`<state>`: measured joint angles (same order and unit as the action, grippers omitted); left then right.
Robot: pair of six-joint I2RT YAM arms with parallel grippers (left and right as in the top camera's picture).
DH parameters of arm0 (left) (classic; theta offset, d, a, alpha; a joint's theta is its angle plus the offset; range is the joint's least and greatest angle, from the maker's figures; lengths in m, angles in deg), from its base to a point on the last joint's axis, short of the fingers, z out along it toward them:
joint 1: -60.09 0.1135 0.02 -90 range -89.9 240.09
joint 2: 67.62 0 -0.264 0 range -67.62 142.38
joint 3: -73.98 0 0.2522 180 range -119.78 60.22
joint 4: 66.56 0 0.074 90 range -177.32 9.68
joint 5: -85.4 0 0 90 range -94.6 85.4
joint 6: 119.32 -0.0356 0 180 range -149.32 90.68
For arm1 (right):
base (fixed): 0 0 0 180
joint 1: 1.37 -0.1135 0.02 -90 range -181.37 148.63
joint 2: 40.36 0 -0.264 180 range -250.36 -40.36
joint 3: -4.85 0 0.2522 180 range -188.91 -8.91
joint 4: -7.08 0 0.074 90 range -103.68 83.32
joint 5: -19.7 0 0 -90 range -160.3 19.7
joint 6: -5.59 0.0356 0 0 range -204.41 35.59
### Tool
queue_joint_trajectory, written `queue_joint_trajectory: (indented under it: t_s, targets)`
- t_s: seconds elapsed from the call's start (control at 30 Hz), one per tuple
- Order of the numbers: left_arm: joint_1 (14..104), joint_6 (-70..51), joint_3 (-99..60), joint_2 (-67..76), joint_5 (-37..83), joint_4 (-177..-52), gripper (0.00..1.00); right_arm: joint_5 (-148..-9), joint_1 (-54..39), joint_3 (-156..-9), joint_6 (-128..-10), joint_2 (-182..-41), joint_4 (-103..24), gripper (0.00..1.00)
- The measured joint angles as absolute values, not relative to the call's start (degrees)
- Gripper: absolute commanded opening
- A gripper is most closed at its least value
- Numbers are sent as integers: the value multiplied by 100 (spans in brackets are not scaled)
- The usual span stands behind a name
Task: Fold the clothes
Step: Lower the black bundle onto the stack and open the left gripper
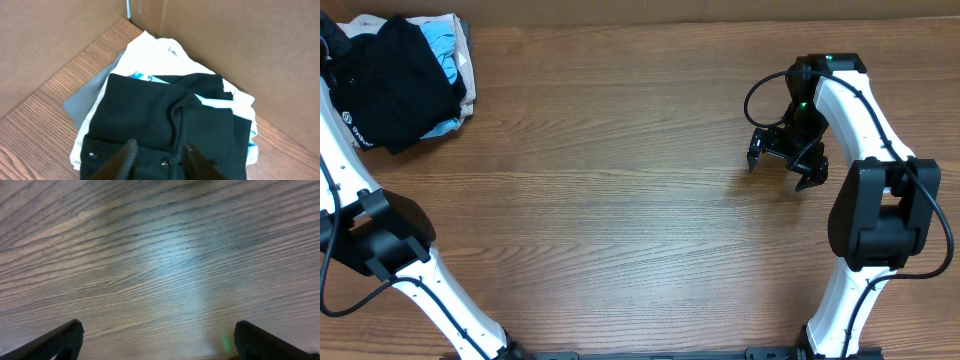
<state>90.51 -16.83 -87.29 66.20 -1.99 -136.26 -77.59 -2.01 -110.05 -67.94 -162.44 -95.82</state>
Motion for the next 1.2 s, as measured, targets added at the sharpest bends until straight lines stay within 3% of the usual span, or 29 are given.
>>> queue_joint_trajectory:
  t_s: [0.5,0.93,1.2]
  targets:
    - [9005,-1654,-7765,6720,-179,-12929,4,-7761,-201,-11005,-6794,-16244,-9585,100]
    - [8896,-1904,-7699,7754,-378,-12284,4,-7759,-293,-11005,-6601,-16244,-9797,100]
    - [8913,-1853,-8337,7774,-345,-12840,4,-7761,-673,-11005,-6499,-16244,-9698,100]
